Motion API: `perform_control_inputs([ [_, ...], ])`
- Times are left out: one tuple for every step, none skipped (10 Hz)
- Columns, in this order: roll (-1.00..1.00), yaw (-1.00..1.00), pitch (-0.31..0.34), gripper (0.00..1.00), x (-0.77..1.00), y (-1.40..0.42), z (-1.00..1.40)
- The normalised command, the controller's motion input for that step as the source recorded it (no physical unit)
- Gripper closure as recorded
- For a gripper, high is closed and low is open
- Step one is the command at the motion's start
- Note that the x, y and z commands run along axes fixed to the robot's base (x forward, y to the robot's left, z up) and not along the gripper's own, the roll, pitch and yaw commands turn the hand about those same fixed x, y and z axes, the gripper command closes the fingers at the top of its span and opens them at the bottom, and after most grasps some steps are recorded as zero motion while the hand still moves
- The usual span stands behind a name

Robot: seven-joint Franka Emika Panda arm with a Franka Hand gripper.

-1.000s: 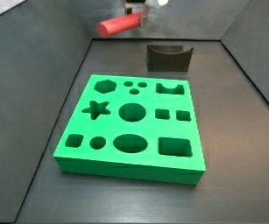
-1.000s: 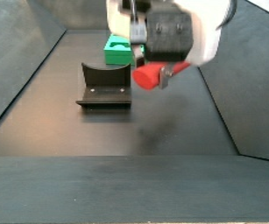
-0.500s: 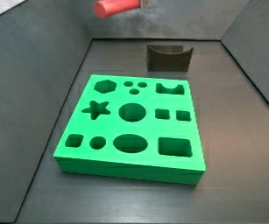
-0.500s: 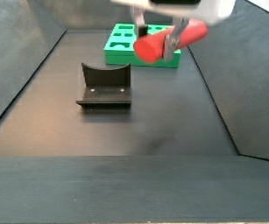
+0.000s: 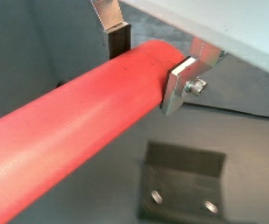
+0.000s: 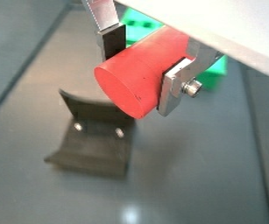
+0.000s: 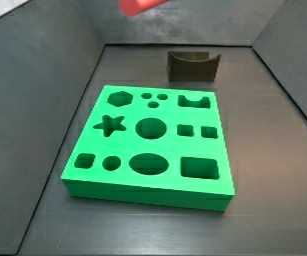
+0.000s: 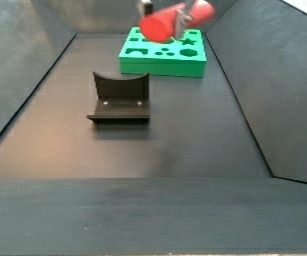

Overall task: Pick up the oval object. Move up. Place the oval object on the fixture. Regrasp the oval object. Move to above the board. Insert the oval object.
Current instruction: Place the oval object on the fixture.

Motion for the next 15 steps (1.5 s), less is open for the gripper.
perform_control_inputs([
  [-0.16, 1.0, -0.106, 1.0, 0.43, -0.76, 0.06],
  [-0.18, 1.0, -0.103, 1.0, 0.36, -0.59, 0.03],
  [-0.21, 1.0, -0.1, 1.0, 0.21, -0.26, 0.0],
  [-0.26, 1.0, -0.111, 1.0, 0.1, -0.09, 0.0],
  [-0.27, 0.83, -0.111, 1.0, 0.07, -0.07, 0.0],
  [-0.24, 0.58, -0.093, 1.0, 0.05, -0.05, -0.01],
  [-0.22, 0.38, -0.076, 1.0, 0.04, -0.03, -0.02],
  [-0.18, 0.2, -0.061, 1.0, 0.02, -0.01, -0.02],
  [-1.0, 0.28, 0.265, 1.0, 0.76, 0.97, -0.21],
  [-1.0, 0.22, 0.28, 1.0, 0.74, 0.92, -0.2],
  [-1.0, 0.19, 0.287, 1.0, 0.72, 0.83, -0.16],
  [-1.0, 0.14, 0.312, 1.0, 0.65, 0.6, -0.05],
  [-1.0, 0.11, 0.327, 1.0, 0.58, 0.44, -0.02],
  [-1.0, 0.06, 0.329, 1.0, 0.52, 0.22, -0.02],
  [-1.0, 0.03, 0.333, 1.0, 0.48, 0.12, -0.02],
])
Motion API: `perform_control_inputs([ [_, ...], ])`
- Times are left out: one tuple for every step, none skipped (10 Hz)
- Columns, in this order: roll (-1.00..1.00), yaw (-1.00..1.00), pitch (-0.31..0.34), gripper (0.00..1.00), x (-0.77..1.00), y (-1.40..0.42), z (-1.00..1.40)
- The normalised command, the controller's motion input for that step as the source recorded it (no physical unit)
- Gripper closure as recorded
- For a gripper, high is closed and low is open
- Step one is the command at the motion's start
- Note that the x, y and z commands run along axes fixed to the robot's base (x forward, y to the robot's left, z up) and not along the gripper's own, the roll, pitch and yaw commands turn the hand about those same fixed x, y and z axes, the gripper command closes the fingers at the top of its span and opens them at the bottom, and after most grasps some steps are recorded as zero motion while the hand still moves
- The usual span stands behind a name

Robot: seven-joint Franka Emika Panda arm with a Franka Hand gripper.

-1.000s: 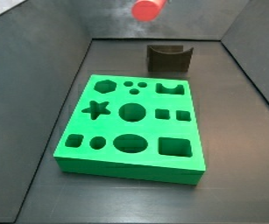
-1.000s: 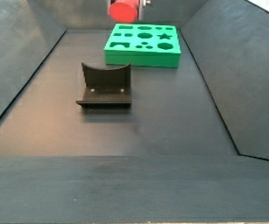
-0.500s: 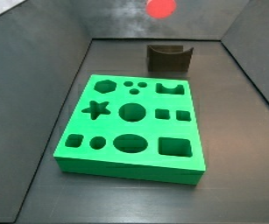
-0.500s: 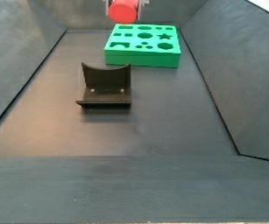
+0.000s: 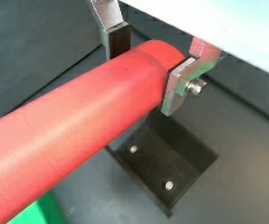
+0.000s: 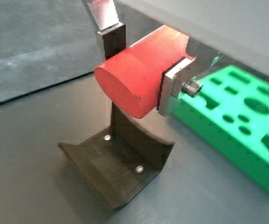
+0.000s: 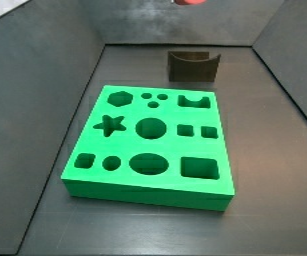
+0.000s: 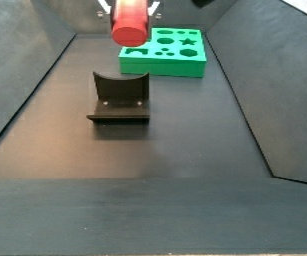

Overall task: Pick up the oval object. Move up. Place the oval object on the fixture. Regrasp the oval object. Move to above the board. Insert the oval object.
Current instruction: Place the oval object on the fixture.

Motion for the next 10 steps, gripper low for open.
perform_control_inputs([
  [-0.96, -0.03, 0.333, 1.0, 0.41, 0.06, -0.02],
  [-0.8, -0.07, 0.29, 1.0, 0.35, 0.06, -0.01],
  [-0.59, -0.12, 0.226, 1.0, 0.28, 0.06, -0.01],
  [-0.44, -0.14, 0.184, 1.0, 0.23, 0.06, -0.01],
  [-0.27, -0.14, 0.143, 1.0, 0.16, 0.04, -0.01],
  [-0.21, -0.13, 0.113, 1.0, 0.1, 0.04, 0.0],
  [-1.0, -0.16, -0.025, 1.0, 0.1, 0.07, -1.0],
  [-1.0, -0.16, -0.036, 1.0, 0.1, 0.07, -1.0],
  [-1.0, -0.15, -0.024, 1.0, 0.11, 0.07, -1.0],
  [-1.0, -0.14, -0.006, 1.0, 0.12, 0.08, -1.0],
])
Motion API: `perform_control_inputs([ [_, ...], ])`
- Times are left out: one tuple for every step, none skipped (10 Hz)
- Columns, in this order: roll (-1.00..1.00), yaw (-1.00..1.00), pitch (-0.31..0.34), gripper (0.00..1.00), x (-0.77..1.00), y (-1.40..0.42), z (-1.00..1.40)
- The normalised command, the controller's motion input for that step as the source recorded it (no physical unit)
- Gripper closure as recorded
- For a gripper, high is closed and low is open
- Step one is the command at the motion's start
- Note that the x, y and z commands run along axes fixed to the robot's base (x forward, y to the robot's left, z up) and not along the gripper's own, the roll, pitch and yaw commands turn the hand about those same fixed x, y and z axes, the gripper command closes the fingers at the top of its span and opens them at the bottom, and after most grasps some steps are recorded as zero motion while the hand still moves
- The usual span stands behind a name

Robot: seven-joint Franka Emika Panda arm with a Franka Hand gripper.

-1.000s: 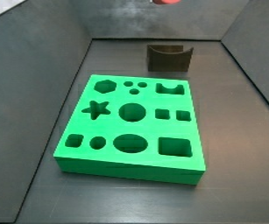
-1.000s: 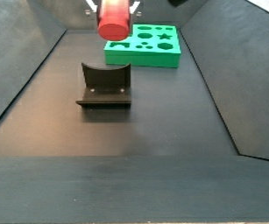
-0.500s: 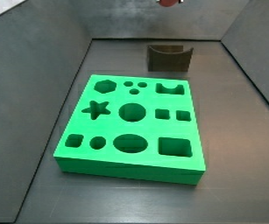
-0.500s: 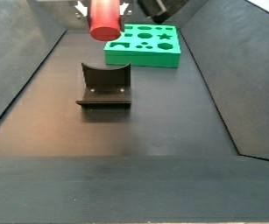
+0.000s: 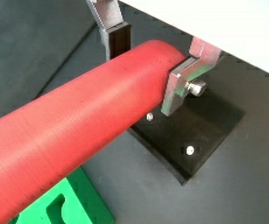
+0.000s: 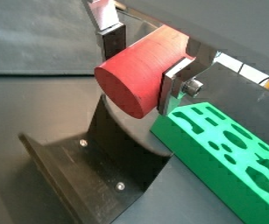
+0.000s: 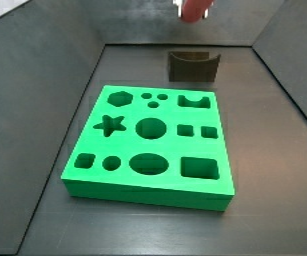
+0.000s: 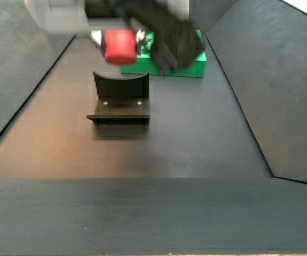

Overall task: Pick up the oval object. Move up. Place the oval object on the fixture. Regrasp the oval object. Move to above the board. Insert the oval object.
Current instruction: Place the oval object on the fixture.

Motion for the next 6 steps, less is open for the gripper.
perform_control_inputs([
  [-1.0, -0.13, 0.019, 1.0, 0.14, 0.08, -1.0],
  [-0.95, -0.13, 0.023, 1.0, 0.14, 0.09, -1.0],
  [-0.73, -0.11, 0.025, 1.0, 0.16, 0.1, -1.0],
  [-0.63, -0.1, 0.025, 1.0, 0.16, 0.1, -1.0],
  [-0.41, -0.09, 0.034, 1.0, 0.17, 0.11, -1.0],
  [-0.25, -0.08, 0.041, 1.0, 0.19, 0.11, -1.0],
])
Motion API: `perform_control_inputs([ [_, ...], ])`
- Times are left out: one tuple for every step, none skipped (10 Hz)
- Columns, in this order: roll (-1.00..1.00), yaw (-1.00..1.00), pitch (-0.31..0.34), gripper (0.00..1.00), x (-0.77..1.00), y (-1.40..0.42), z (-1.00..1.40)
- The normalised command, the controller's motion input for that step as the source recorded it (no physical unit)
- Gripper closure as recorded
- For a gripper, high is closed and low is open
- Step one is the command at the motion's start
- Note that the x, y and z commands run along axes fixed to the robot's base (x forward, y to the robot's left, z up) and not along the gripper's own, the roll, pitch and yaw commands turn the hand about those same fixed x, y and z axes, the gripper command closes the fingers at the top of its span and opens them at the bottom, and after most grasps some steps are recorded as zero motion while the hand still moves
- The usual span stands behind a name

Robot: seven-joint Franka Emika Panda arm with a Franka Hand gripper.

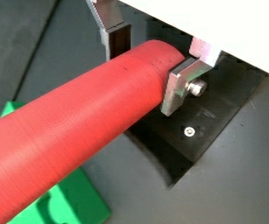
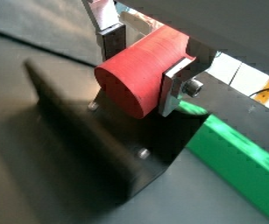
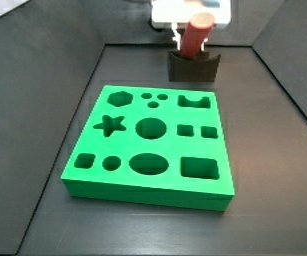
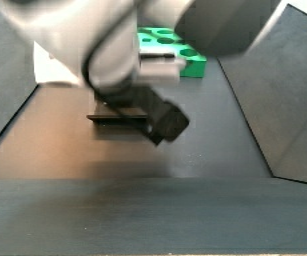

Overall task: Pick up the oval object. Move up. Place the oval object on the fixture. Regrasp the oval object. Move to above the board. Insert the oval object.
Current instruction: Place the oval object on the fixture, then regrasp the oval object.

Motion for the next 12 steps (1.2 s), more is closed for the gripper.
perform_control_inputs([
  [-0.2, -0.08, 0.038, 1.0, 0.19, 0.12, -1.0],
  [-0.18, -0.09, 0.038, 1.0, 0.16, 0.1, -0.83],
  [-0.17, -0.09, 0.034, 1.0, 0.13, 0.09, -0.66],
  [-0.13, -0.08, 0.028, 1.0, 0.1, 0.08, -0.5],
  [-0.12, -0.08, 0.023, 1.0, 0.08, 0.06, -0.5],
  [0.0, 0.0, 0.0, 1.0, 0.0, -0.5, -0.17],
  [0.0, 0.0, 0.0, 0.0, 0.0, 0.0, 0.0],
  [0.03, 0.06, -0.019, 0.0, 0.0, 0.0, 1.0],
  [0.03, 0.06, -0.013, 0.0, -0.01, 0.0, 1.0],
  [0.04, 0.07, 0.009, 0.0, -0.03, -0.01, 1.0],
  [0.06, 0.06, 0.038, 0.0, -0.04, -0.01, 1.0],
  [0.06, 0.05, 0.064, 0.0, -0.03, -0.01, 1.0],
])
